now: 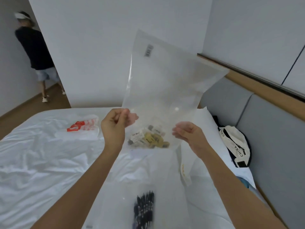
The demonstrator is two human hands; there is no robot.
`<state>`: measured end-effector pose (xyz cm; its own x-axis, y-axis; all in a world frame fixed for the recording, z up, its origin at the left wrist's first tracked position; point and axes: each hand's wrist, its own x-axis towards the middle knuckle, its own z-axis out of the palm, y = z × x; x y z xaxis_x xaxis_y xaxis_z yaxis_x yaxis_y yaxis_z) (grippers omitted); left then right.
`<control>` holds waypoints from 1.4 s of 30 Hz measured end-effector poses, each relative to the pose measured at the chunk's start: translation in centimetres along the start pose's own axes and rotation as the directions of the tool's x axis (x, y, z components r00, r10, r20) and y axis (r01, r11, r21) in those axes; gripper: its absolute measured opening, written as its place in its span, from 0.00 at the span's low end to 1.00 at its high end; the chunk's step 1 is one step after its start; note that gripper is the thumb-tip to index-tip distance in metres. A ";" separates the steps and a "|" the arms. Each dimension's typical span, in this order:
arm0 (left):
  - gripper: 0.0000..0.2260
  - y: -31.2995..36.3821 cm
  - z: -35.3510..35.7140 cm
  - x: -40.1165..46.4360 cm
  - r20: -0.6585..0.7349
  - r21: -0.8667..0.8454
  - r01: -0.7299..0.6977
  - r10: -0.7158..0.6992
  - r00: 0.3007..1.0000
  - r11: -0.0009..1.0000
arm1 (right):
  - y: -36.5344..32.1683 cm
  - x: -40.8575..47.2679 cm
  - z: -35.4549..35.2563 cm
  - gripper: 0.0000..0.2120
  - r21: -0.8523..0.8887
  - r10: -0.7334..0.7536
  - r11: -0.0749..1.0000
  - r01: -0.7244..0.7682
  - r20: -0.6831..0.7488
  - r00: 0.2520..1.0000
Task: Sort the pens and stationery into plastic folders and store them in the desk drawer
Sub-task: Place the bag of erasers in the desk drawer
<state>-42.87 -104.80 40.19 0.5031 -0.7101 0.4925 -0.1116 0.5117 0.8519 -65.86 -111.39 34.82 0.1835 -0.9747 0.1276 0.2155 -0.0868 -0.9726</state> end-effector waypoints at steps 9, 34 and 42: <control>0.15 -2.3 -2.1 0.1 0.275 -0.122 0.378 -0.335 0.901 0.918 | -2.3 0.4 -1.1 0.06 -0.166 -0.072 0.983 0.081 0.059 0.996; 0.32 -3.8 -4.9 1.2 0.619 0.245 0.438 -0.488 0.616 0.865 | -2.0 1.1 -3.7 0.09 -0.181 0.098 0.981 -0.068 0.161 0.982; 0.36 -3.7 -5.5 1.0 0.673 0.112 0.585 -0.494 0.550 0.803 | -2.6 1.0 -4.7 0.14 0.026 0.145 0.988 -0.152 0.180 0.973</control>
<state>-37.24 -104.75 36.61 -0.2445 -0.9692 -0.0300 0.1089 -0.0582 0.9923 -70.71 -113.06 36.58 0.3825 -0.9238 0.0180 0.2102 0.0680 -0.9753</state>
